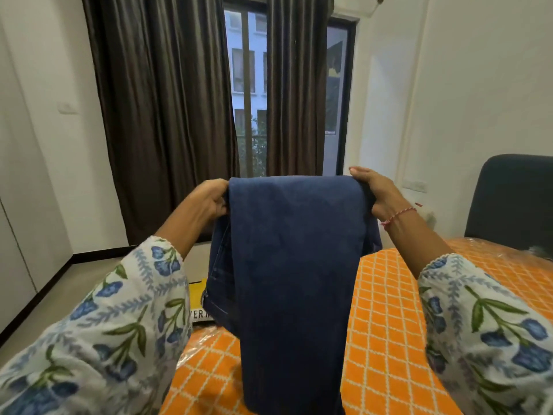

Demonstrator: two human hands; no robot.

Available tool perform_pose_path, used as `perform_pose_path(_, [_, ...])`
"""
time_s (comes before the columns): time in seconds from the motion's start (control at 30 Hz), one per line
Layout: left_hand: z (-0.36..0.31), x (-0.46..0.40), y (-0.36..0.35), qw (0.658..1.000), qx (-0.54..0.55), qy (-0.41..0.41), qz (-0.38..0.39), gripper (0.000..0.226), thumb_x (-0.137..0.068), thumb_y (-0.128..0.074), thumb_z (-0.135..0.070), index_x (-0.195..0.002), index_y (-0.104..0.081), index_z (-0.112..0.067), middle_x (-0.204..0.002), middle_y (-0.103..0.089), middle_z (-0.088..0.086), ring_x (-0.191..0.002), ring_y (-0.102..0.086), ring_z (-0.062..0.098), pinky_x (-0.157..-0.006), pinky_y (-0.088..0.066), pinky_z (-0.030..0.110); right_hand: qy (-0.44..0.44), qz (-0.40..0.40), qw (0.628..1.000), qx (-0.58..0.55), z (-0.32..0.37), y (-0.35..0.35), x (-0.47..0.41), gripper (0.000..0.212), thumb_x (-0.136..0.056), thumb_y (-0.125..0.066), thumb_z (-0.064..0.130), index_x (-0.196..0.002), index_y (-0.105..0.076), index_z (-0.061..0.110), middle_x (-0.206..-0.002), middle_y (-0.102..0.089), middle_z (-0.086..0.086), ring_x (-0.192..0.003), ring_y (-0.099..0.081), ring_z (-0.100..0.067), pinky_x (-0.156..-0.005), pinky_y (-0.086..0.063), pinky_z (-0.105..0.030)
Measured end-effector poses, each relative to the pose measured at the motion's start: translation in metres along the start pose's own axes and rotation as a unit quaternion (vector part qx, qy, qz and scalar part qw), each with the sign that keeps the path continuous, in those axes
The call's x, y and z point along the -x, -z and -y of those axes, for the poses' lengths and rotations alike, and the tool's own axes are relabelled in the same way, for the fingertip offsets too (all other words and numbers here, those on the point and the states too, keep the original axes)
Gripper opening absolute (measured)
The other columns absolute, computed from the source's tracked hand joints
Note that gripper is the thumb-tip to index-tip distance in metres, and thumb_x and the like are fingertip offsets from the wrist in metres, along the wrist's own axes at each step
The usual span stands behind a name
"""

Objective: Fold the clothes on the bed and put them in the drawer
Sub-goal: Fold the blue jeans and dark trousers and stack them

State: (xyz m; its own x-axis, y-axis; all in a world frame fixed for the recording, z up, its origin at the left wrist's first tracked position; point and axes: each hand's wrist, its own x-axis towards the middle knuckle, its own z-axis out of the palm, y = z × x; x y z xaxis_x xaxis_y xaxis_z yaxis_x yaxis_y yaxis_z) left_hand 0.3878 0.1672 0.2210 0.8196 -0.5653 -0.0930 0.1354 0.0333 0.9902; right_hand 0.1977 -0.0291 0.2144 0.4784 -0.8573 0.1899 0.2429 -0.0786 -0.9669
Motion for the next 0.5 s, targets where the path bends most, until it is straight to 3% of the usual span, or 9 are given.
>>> perform_pose_path(0.07, [-0.008, -0.012, -0.001, 0.999, -0.006, -0.022, -0.040, 0.027, -0.099, -0.037, -0.008, -0.083, -0.058, -0.005, -0.073, -0.058, 0.006, -0.065, -0.053, 0.016, -0.051, -0.050, 0.025, 0.034, 0.020, 0.999, 0.000, 0.008, -0.001, -0.003, 0.034, -0.094, -0.056, 0.017, -0.128, -0.058, 0.014, -0.116, -0.060, -0.001, -0.094, -0.056, -0.012, -0.069, -0.047, -0.021])
perform_pose_path(0.13, [-0.015, -0.017, -0.005, 0.995, -0.093, -0.023, -0.042, 0.025, -0.098, -0.038, -0.010, -0.082, -0.056, -0.005, -0.070, -0.055, 0.007, -0.060, -0.050, 0.016, -0.048, -0.047, 0.027, 0.083, 0.016, 0.996, 0.040, 0.018, -0.001, -0.009, 0.034, -0.094, -0.056, 0.015, -0.128, -0.057, 0.015, -0.128, -0.055, -0.003, -0.102, -0.055, -0.013, -0.073, -0.048, -0.019])
perform_pose_path(0.23, [-0.019, -0.014, -0.009, 0.967, -0.253, -0.009, -0.024, 0.027, -0.098, -0.047, -0.010, -0.073, -0.050, 0.000, -0.075, -0.050, 0.013, -0.064, -0.048, 0.018, -0.062, -0.045, 0.027, 0.103, 0.003, 0.993, 0.064, 0.023, -0.005, -0.014, 0.033, -0.093, -0.057, 0.013, -0.126, -0.059, 0.012, -0.128, -0.056, -0.005, -0.097, -0.055, -0.012, -0.074, -0.048, -0.017])
perform_pose_path(0.3, [-0.019, -0.012, -0.010, 0.949, -0.314, 0.007, -0.008, 0.030, -0.099, -0.044, -0.007, -0.069, -0.048, -0.001, -0.073, -0.047, 0.011, -0.064, -0.045, 0.018, -0.059, -0.040, 0.025, 0.090, -0.017, 0.992, 0.089, 0.018, -0.006, -0.017, 0.029, -0.093, -0.058, 0.011, -0.122, -0.061, 0.010, -0.125, -0.058, -0.006, -0.101, -0.052, -0.014, -0.081, -0.047, -0.020])
perform_pose_path(0.37, [-0.019, -0.018, -0.008, 0.968, -0.252, -0.004, 0.010, 0.027, -0.098, -0.045, -0.006, -0.071, -0.048, -0.003, -0.072, -0.049, 0.009, -0.063, -0.047, 0.017, -0.058, -0.042, 0.025, 0.080, -0.042, 0.993, 0.082, 0.016, -0.005, -0.020, 0.027, -0.091, -0.060, 0.011, -0.118, -0.064, 0.008, -0.121, -0.060, -0.006, -0.103, -0.051, -0.016, -0.085, -0.046, -0.024])
perform_pose_path(0.4, [-0.016, -0.024, -0.007, 0.989, -0.147, 0.008, 0.021, 0.023, -0.097, -0.047, -0.008, -0.074, -0.052, -0.004, -0.072, -0.054, 0.008, -0.064, -0.052, 0.016, -0.058, -0.046, 0.025, 0.072, -0.046, 0.995, 0.053, 0.015, -0.003, -0.020, 0.028, -0.090, -0.062, 0.015, -0.117, -0.064, 0.010, -0.119, -0.061, -0.004, -0.105, -0.052, -0.017, -0.086, -0.047, -0.026])
perform_pose_path(0.47, [-0.006, -0.028, -0.009, 0.997, 0.057, 0.014, 0.045, 0.015, -0.095, -0.052, -0.014, -0.084, -0.059, -0.005, -0.074, -0.063, 0.006, -0.069, -0.061, 0.017, -0.056, -0.054, 0.026, 0.038, -0.031, 0.999, -0.019, 0.013, 0.001, -0.022, 0.053, -0.081, -0.071, 0.036, -0.128, -0.058, 0.016, -0.128, -0.058, -0.002, -0.116, -0.053, -0.022, -0.097, -0.047, -0.036])
perform_pose_path(0.5, [0.001, -0.033, -0.013, 0.994, 0.104, -0.003, 0.029, 0.013, -0.094, -0.055, -0.016, -0.093, -0.061, -0.005, -0.082, -0.065, 0.007, -0.077, -0.064, 0.018, -0.058, -0.056, 0.027, 0.026, -0.021, 0.999, -0.021, 0.010, 0.001, -0.023, 0.068, -0.079, -0.073, 0.042, -0.138, -0.048, 0.018, -0.138, -0.051, -0.004, -0.123, -0.049, -0.026, -0.103, -0.043, -0.041])
